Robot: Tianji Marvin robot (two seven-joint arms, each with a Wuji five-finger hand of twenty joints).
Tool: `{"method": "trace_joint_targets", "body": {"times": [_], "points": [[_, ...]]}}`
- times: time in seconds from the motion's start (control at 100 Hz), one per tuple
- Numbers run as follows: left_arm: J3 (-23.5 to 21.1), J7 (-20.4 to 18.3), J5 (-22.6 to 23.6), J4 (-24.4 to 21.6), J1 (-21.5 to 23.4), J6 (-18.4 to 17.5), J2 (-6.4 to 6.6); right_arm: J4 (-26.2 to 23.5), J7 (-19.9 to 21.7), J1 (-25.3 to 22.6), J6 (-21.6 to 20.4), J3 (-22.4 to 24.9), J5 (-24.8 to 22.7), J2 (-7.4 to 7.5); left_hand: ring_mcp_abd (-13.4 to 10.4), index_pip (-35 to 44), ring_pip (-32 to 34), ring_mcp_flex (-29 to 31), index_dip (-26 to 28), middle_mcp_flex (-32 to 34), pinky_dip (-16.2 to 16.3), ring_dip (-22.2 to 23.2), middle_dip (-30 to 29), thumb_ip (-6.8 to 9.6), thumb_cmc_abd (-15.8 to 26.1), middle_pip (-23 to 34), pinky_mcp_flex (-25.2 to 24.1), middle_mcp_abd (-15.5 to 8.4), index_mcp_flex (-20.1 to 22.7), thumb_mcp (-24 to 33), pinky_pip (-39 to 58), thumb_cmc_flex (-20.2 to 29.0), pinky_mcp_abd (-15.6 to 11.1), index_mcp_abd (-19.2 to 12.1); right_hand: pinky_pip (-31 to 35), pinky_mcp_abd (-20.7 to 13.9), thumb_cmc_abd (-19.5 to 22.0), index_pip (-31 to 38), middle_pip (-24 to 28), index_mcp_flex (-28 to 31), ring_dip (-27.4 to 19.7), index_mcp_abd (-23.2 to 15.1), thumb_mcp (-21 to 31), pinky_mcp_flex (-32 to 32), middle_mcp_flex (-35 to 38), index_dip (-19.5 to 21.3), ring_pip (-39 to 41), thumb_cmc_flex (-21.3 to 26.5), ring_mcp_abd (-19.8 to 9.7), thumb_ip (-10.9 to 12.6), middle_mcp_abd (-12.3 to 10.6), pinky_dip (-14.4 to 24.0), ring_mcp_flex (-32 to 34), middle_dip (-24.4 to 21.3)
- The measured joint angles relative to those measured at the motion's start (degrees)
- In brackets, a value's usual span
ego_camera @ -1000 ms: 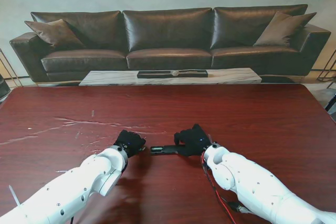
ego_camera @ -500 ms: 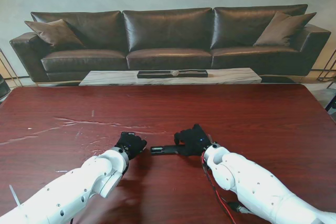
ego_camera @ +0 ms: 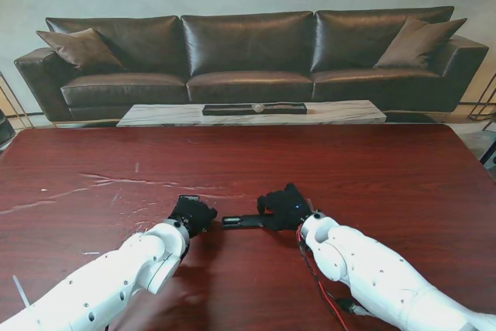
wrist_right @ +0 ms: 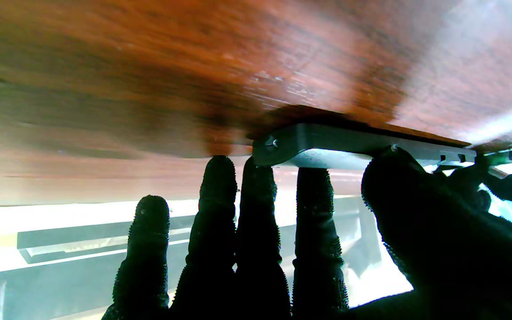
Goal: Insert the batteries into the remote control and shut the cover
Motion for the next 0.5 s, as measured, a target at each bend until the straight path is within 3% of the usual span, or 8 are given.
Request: {"method": "trace_joint_targets", "body": {"times": [0.12,0.37,0.42,0.5], "points": [[-0.16,0.69,-0.28,0.14,0.42,0.02,-0.04,-0.02,0.02,0.00,0.00,0.00,0.00,0.00,0.00,4.11,-1.45,0.72,3.39,0.00,0.00,1.34,0.14,0.00,-1.43,0.00,0.00,0.00,1.13,3.28,0.00,0.00,0.00,-1.03,0.00,0.00,0.07,0.00,0.00,0.00,0.00,0.00,0.00,0.00,0.00,0.00,0.00,0.00,0.00,0.00,0.00,0.00,0.00,0.00],[-0.66,1.99,-1.42,0.57,0.80,-0.56,-0.24,-0.09,0.18,0.00,0.01,0.04,0.04,0.01,0.00,5.25,-2.17,0.72,4.87,0.00,0.01,1.65,0.16,-0.12,-1.44,0.00,-0.12,0.00,1.19,4.53,0.00,0.00,0.00,-1.21,0.00,0.00,0.14,0.00,-0.01,0.00,0.00,0.00,0.00,0.00,0.00,0.00,-0.01,0.00,0.00,0.00,0.00,0.00,0.00,0.00],[-1.26,2.49,-1.48,0.57,1.13,-1.00,-0.36,-0.10,0.20,0.00,0.02,0.04,0.03,0.02,0.00,3.54,-2.23,0.72,4.57,-0.07,0.01,1.75,-0.38,-0.13,-1.45,0.00,-0.31,0.00,1.33,4.78,0.00,0.00,0.00,-1.79,0.00,0.00,0.15,0.00,-0.01,0.00,0.00,0.00,0.00,0.00,0.00,0.00,-0.01,0.00,0.00,0.00,0.00,0.00,0.00,0.00],[-2.23,3.91,-1.41,0.53,1.72,-2.44,-0.46,-0.13,0.24,0.00,0.04,0.05,0.03,0.02,0.00,-3.94,-2.91,0.72,-0.08,-1.03,0.03,2.10,-3.50,-0.37,-1.49,0.03,-0.89,0.00,1.60,6.63,0.00,0.00,0.20,-2.48,0.00,0.00,0.16,0.00,-0.01,0.00,0.00,0.00,0.00,0.00,0.00,0.00,-0.01,0.00,0.00,0.00,0.00,0.00,0.00,0.00]]}}
